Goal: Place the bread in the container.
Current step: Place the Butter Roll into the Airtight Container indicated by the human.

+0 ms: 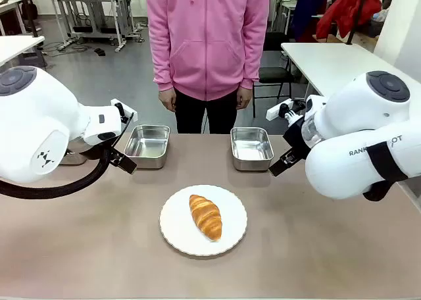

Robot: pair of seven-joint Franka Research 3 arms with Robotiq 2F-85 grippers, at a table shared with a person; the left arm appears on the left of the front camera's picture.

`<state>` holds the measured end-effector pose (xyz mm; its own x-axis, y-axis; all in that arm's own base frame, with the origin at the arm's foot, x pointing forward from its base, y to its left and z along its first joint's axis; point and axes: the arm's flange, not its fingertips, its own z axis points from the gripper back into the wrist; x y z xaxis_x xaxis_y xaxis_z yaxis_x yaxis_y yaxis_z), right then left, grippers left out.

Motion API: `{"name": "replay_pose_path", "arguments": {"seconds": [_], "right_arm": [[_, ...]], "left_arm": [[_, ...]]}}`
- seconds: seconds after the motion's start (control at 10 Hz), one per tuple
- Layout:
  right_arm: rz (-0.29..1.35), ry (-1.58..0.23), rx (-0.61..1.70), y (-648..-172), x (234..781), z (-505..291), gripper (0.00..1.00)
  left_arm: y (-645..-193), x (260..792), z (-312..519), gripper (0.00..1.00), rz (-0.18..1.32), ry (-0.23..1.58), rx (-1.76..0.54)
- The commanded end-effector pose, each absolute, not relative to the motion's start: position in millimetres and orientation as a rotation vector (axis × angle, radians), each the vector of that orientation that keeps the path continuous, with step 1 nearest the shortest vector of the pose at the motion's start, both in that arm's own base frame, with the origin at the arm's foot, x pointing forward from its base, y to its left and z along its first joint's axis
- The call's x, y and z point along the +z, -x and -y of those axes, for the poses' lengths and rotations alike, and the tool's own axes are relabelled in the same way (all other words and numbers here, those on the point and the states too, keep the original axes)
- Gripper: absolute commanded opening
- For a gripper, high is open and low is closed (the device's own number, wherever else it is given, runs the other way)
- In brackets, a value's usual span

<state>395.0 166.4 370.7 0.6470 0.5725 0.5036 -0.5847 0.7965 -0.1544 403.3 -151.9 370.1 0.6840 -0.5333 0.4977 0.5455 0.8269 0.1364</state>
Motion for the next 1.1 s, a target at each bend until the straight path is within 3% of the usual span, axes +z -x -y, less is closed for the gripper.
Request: {"name": "replay_pose_path", "arguments": {"seconds": [0.0,0.9,1.0], "right_arm": [[0.565,-0.023,0.658,-395,371,-166,1.0],[0.565,-0.023,0.658,-395,371,-166,1.0],[0.579,-0.055,0.68,-404,407,-143,1.0]], "left_arm": [[-403,370,152,1.0,0.551,0.023,-0.605],[-403,370,152,1.0,0.55,0.024,-0.604],[-415,402,128,1.0,0.58,0.035,-0.587]]}}
